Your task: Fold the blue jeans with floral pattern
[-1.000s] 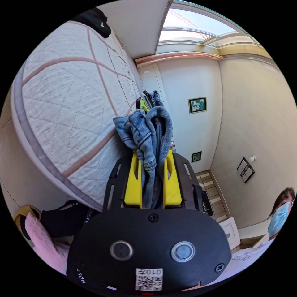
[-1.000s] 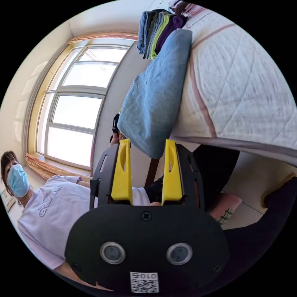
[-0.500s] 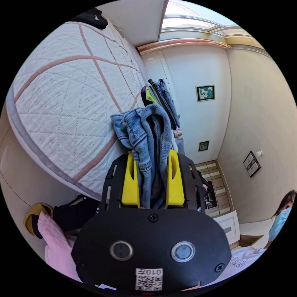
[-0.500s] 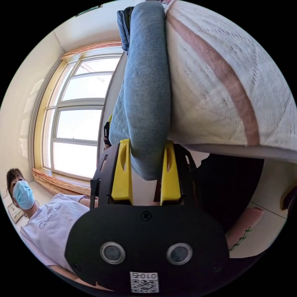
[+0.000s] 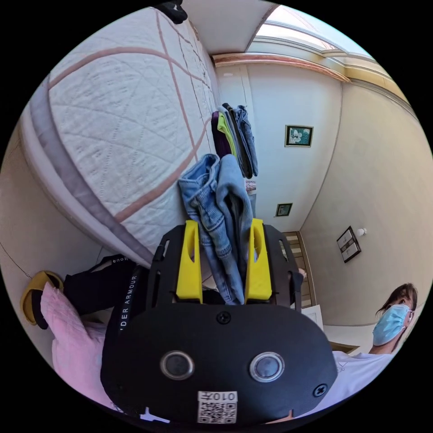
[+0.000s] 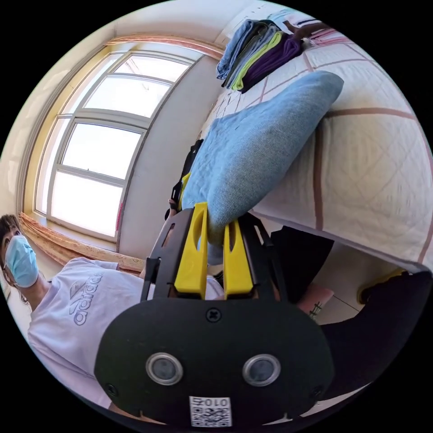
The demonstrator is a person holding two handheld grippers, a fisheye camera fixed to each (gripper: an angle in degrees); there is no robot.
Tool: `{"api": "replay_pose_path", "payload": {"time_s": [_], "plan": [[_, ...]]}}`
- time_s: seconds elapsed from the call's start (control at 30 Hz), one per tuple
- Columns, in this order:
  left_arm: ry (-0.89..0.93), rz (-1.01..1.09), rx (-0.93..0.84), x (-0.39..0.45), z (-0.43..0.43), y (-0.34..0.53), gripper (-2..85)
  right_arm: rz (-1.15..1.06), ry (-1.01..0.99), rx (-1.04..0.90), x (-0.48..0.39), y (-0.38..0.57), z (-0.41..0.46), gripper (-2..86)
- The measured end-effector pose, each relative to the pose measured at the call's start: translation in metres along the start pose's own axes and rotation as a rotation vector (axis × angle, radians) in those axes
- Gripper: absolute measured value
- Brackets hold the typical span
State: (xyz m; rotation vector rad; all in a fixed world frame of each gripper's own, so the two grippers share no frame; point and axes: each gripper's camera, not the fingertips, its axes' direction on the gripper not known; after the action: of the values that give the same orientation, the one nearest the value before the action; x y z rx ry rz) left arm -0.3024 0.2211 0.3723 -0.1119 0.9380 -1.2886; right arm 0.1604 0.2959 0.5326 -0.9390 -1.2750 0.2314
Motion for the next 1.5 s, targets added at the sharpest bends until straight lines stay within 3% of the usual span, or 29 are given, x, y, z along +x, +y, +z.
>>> {"api": "replay_pose_path", "payload": {"time_s": [0.13, 0.5, 0.67, 0.9, 1.1, 1.33, 1.4, 1.5], "plan": [[0.013, 0.065, -0.117, 0.011, 0.03, -0.001, 17.8, 0.062, -0.045, -0.007, 0.023, 0.0, 0.008, 7.2], [-0.076, 0.087, -0.135, 0.041, 0.057, 0.001, 11.1, 0.227, -0.214, 0.06, 0.077, -0.005, 0.067, 7.7], [-0.063, 0.225, -0.161, 0.09, 0.065, 0.002, 11.0, 0.102, -0.093, 0.065, 0.024, -0.028, 0.062, 6.6], [0.107, 0.368, -0.129, 0.179, 0.072, -0.018, 12.2, -0.161, -0.042, 0.097, -0.083, -0.089, 0.023, 6.4], [0.174, 0.429, -0.052, 0.248, 0.125, -0.117, 11.9, -0.3, -0.007, 0.069, -0.123, -0.229, 0.013, 6.3], [0.432, 0.639, 0.093, 0.388, 0.216, -0.293, 10.3, -0.753, 0.178, 0.219, -0.244, -0.429, -0.038, 6.1], [0.445, 0.578, 0.105, 0.388, 0.246, -0.333, 9.7, -0.758, 0.205, 0.223, -0.247, -0.475, -0.037, 6.1], [0.323, 0.52, 0.137, 0.355, 0.292, -0.379, 8.9, -0.653, 0.205, 0.171, -0.209, -0.55, -0.016, 6.5]]}}
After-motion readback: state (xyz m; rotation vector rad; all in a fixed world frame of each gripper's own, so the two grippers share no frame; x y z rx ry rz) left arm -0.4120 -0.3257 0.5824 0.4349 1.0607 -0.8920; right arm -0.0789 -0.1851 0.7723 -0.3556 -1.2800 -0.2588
